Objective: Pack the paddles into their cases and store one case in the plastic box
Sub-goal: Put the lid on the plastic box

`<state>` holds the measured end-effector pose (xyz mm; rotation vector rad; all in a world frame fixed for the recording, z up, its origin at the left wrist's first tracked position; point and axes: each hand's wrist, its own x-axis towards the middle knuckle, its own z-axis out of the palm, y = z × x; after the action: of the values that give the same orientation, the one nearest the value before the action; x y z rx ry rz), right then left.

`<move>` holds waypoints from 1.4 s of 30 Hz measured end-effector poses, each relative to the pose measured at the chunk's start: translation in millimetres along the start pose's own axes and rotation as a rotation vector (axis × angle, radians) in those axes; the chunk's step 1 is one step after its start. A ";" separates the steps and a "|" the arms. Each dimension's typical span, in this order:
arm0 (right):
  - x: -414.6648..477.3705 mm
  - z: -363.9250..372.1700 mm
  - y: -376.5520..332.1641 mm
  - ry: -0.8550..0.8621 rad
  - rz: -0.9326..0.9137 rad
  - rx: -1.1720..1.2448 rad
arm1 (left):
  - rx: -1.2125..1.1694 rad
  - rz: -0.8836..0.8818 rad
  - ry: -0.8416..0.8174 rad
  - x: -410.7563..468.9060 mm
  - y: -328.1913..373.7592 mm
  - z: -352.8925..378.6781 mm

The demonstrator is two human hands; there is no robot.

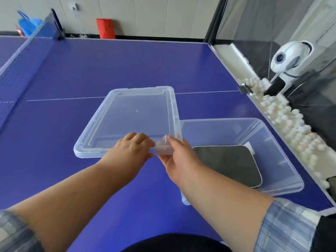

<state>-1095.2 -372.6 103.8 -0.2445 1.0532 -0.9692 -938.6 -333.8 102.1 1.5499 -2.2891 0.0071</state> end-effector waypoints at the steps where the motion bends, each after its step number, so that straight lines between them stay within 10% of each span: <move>1: -9.7 -7.2 -4.3 -0.034 0.012 0.039 | 0.002 0.027 -0.007 6.2 12.0 -4.8; 27: -18.3 -288.4 -226.8 -0.034 0.176 0.019 | 0.032 -0.320 -0.470 218.1 341.5 129.6; 38: 44.3 -331.1 -302.7 0.030 0.195 -0.338 | -0.144 -0.543 -0.401 222.2 378.1 150.1; 42: 66.6 -330.3 -312.7 0.038 -0.028 -0.821 | -0.175 -0.536 -0.465 231.9 385.1 164.0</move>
<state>-1529.8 -520.3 79.3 -0.9155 1.4467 -0.5188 -1408.5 -424.4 98.9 2.1844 -2.0188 -0.7414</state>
